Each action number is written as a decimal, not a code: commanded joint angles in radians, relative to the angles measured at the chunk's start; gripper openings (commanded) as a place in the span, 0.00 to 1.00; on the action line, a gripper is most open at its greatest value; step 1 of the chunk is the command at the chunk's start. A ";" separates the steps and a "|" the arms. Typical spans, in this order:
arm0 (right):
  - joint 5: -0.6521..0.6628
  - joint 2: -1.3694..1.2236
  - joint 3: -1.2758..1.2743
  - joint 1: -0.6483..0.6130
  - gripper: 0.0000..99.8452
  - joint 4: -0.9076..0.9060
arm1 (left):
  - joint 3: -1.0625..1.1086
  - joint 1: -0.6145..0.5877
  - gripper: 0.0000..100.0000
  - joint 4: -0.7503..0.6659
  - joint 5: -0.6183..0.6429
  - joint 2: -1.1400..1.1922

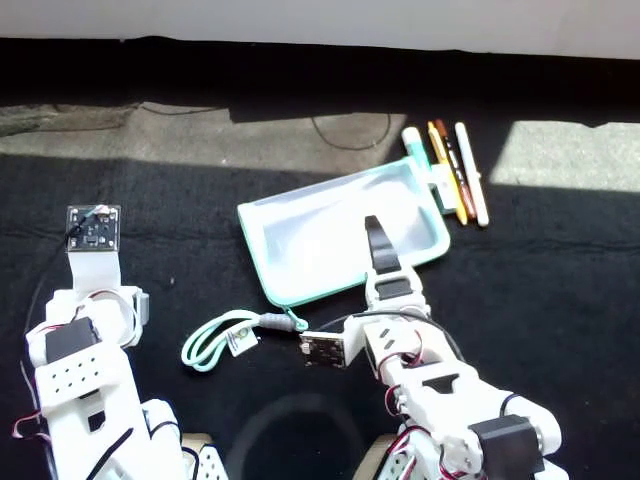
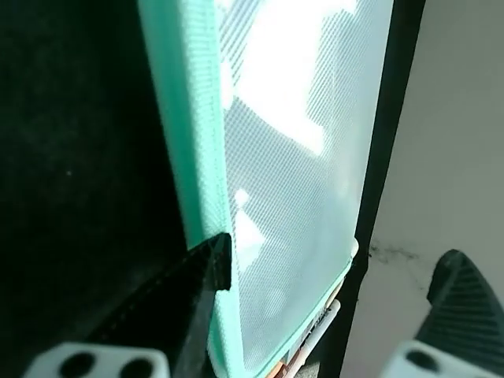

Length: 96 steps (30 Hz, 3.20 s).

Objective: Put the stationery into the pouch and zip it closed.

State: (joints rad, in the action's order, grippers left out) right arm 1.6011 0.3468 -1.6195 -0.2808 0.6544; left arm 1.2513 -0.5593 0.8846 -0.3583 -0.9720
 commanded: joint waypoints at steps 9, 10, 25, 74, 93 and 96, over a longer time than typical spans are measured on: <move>-0.066 -0.004 -0.174 -0.044 0.39 0.265 | -0.013 -0.007 0.21 0.000 0.006 -0.016; -0.109 -0.002 -0.171 -0.045 0.39 0.268 | -0.012 -0.007 0.21 0.000 0.006 -0.016; -0.477 0.053 0.716 0.051 0.38 -0.951 | -0.012 -0.001 0.21 -0.002 0.006 -0.013; -0.187 -0.223 0.354 -0.157 0.05 -0.248 | -0.004 -0.001 0.21 -0.066 0.006 -0.010; -0.281 0.440 0.420 -0.130 0.01 -0.791 | -0.008 -0.001 0.21 -0.071 0.008 -0.010; -0.457 0.570 0.545 -0.160 0.01 -1.010 | -0.010 0.001 0.21 -0.071 0.009 -0.010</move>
State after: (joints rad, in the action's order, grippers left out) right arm 1.2896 0.7702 -1.2175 -0.4158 -0.1511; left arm 1.2528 -0.5593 0.8293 -0.3583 -0.9720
